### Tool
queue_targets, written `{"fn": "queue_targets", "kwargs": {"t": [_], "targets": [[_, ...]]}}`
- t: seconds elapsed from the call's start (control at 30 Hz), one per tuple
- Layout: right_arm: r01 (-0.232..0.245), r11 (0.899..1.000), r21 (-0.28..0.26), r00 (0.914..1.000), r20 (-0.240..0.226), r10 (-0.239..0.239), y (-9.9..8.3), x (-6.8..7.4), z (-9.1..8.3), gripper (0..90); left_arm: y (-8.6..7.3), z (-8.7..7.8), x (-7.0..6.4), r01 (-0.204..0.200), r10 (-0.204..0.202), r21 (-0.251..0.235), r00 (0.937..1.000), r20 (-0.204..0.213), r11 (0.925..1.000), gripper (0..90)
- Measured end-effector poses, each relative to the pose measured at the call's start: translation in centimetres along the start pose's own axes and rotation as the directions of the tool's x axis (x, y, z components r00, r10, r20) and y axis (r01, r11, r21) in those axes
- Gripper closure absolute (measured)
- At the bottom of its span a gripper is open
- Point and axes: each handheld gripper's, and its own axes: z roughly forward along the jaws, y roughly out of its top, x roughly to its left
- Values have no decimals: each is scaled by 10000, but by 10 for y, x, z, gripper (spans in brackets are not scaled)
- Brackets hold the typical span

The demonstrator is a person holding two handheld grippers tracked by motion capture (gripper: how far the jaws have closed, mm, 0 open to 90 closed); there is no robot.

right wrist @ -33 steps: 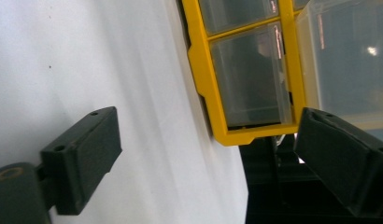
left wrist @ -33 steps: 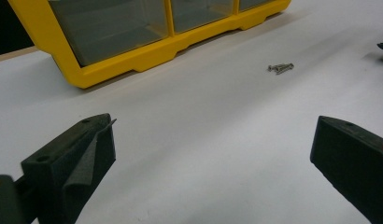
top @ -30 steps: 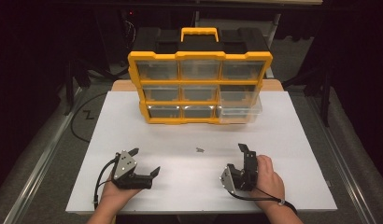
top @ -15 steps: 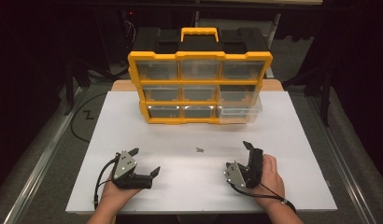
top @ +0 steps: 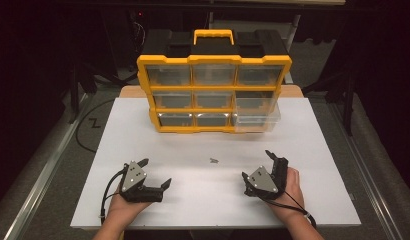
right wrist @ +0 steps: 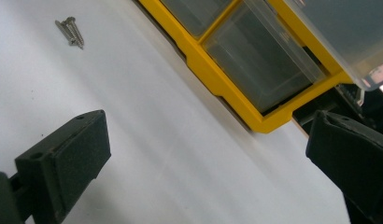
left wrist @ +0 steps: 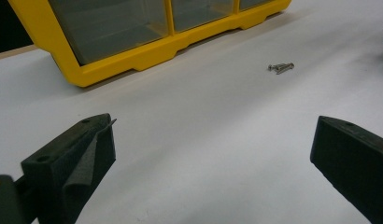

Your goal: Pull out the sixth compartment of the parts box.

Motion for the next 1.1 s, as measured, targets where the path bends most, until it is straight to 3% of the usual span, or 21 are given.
{"fn": "queue_targets", "kwargs": {"t": [0.23, 0.27, 0.33, 0.47, 0.5, 0.57, 0.6, 0.67, 0.7, 0.73, 0.8, 0.97, 1.03, 1.1], "targets": [[-1335, 9910, -124, 9895, -574, 1326, -4, -9, 1, 10, 0, 0, 1, 68, -68, 49, 10000, 12, 10000, 9], [-1776, 9841, -60, 9816, -717, 1767, -5, -10, 1, 9, 0, 0, 1, 94, -94, 40, 10000, 19, 9999, 9], [-2213, 9752, -50, 9713, -905, 2199, -6, -13, 1, 10, 0, 0, 1, 106, -106, 71, 9999, 30, 9999, 9], [-2852, 9585, -42, 9513, -1235, 2825, -9, -18, 1, 10, 0, 0, 2, 209, -210, 89, 9998, 51, 9997, 9], [-3170, 9484, 27, 9399, -1332, 3145, -9, -18, 1, 10, 0, 0, 2, 233, -233, 93, 9997, 45, 9997, 9], [-3300, 9440, 32, 9341, -1430, 3270, -10, -20, 1, 10, 1, 0, 3, 314, -315, 112, 9995, 65, 9994, 9], [-3547, 9349, 120, 9244, -1457, 3526, -10, -21, 1, 10, 1, 0, 3, 380, -381, 96, 9992, 111, 9992, 10], [-3748, 9271, 55, 9156, -1549, 3711, -11, -22, 0, 10, 1, 0, 3, 479, -480, 41, 9987, 144, 9988, 15], [-4001, 9164, 85, 9052, -1531, 3966, -11, -23, 0, 9, 1, 0, 4, 516, -517, 37, 9985, 157, 9987, 15], [-4026, 9154, 75, 9042, -1523, 3989, -11, -24, -1, 9, 1, 0, 4, 595, -596, 35, 9980, 186, 9982, 15], [-4383, 8988, 121, 8868, -1572, 4346, -11, -25, -1, 9, 2, 0, 4, 658, -659, 30, 9976, 221, 9978, 15], [-4760, 8790, 300, 8678, -1465, 4749, -12, -29, -1, 9, 2, 0, 6, 901, -899, -73, 9954, 318, 9959, 15], [-4986, 8663, 307, 8528, -1616, 4965, -13, -32, -3, 8, 2, 0, 7, 933, -933, 5, 9953, 261, 9956, 15], [-5269, 8491, 385, 8317, -1827, 5243, -13, -37, -4, 8, 2, 1, 8, 1009, -1011, 115, 9947, 202, 9948, 15]]}}
